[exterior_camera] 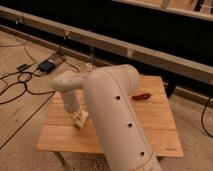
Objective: Wipe the white sponge on the table
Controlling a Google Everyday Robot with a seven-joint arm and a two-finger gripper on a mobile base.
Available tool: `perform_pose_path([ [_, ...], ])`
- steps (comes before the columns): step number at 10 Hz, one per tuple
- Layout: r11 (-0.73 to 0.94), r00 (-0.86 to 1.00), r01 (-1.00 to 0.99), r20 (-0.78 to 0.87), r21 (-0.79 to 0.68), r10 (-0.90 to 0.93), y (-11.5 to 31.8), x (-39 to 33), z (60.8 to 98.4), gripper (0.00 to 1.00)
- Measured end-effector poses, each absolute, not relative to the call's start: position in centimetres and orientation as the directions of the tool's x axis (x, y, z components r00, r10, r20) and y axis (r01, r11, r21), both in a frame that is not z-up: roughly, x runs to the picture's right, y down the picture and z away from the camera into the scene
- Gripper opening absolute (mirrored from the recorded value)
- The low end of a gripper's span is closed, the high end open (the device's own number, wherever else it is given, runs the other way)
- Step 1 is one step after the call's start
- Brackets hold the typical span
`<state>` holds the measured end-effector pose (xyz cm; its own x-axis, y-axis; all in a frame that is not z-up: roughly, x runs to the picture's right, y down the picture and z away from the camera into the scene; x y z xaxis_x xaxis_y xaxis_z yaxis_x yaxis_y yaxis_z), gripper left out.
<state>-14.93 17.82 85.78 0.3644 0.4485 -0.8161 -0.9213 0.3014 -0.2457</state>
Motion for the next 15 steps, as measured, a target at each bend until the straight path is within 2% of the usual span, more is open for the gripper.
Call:
perform_pose_path([
  [4, 0.303, 0.328, -0.933, -0.807, -0.194, 0.492, 15.1, -14.0, 88.5, 0.00],
  [9, 0.351, 0.391, -0.908, -0.757, -0.227, 0.523, 11.5, -18.3, 90.9, 0.00],
  [15, 0.368, 0.478, -0.872, -0.723, -0.323, 0.499, 11.8, -24.2, 90.7, 0.00],
])
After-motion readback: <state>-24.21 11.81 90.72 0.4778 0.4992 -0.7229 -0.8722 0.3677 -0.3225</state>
